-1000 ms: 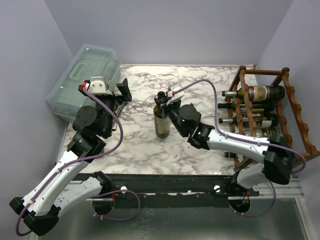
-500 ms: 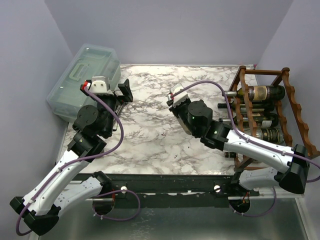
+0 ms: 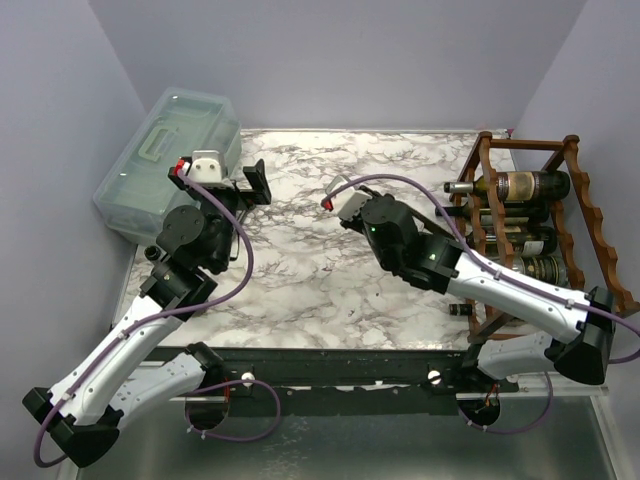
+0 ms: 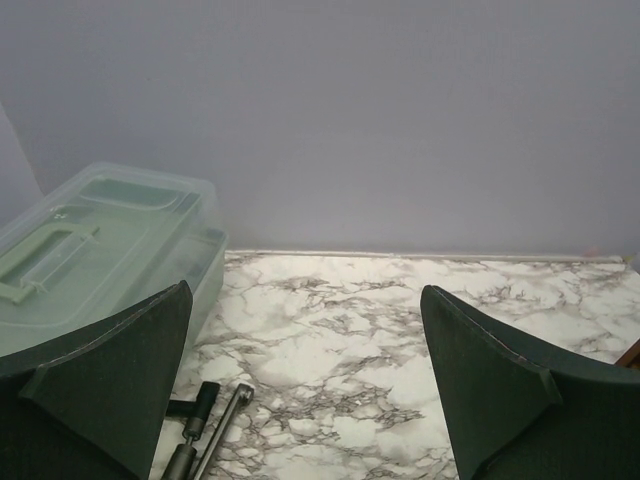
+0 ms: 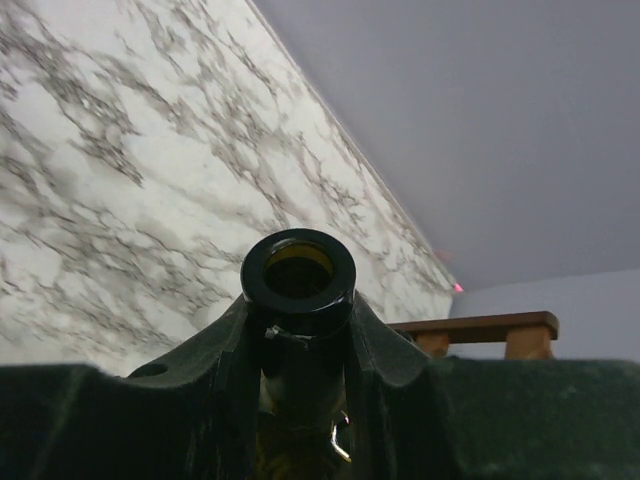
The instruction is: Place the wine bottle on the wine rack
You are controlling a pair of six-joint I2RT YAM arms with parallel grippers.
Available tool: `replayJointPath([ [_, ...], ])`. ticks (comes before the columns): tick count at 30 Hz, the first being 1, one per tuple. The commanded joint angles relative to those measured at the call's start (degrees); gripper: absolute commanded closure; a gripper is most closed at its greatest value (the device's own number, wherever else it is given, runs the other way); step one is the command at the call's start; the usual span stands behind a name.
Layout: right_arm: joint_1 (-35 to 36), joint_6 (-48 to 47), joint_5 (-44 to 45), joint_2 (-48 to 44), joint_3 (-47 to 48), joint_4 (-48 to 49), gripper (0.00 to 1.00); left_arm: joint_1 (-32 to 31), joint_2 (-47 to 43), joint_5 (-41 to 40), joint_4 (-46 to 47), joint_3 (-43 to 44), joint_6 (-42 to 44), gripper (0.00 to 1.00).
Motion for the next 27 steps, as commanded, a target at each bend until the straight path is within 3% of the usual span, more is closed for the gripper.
replayJointPath([
  [1, 0.2, -12.8, 8.6, 2.5, 2.9, -1.8, 0.99, 0.2, 0.6, 1.5, -0.3, 1.4, -0.7, 0.02],
  [3, 0.2, -16.5, 8.0, 3.2, 2.3, -3.2, 1.0, 0.2, 0.9, 1.1, -0.5, 1.7, -0.7, 0.02],
  [6, 0.3, -24.9, 8.2, 2.2, -1.9, 4.3, 1.0, 0.2, 0.5, 1.1, -0.6, 1.7, -0.7, 0.02],
  [27, -8.5, -32.1, -0.7, 5.1, -0.3, -5.1, 1.0, -0.8, -1.1, 0.6, -0.6, 1.6, -0.7, 0.02],
])
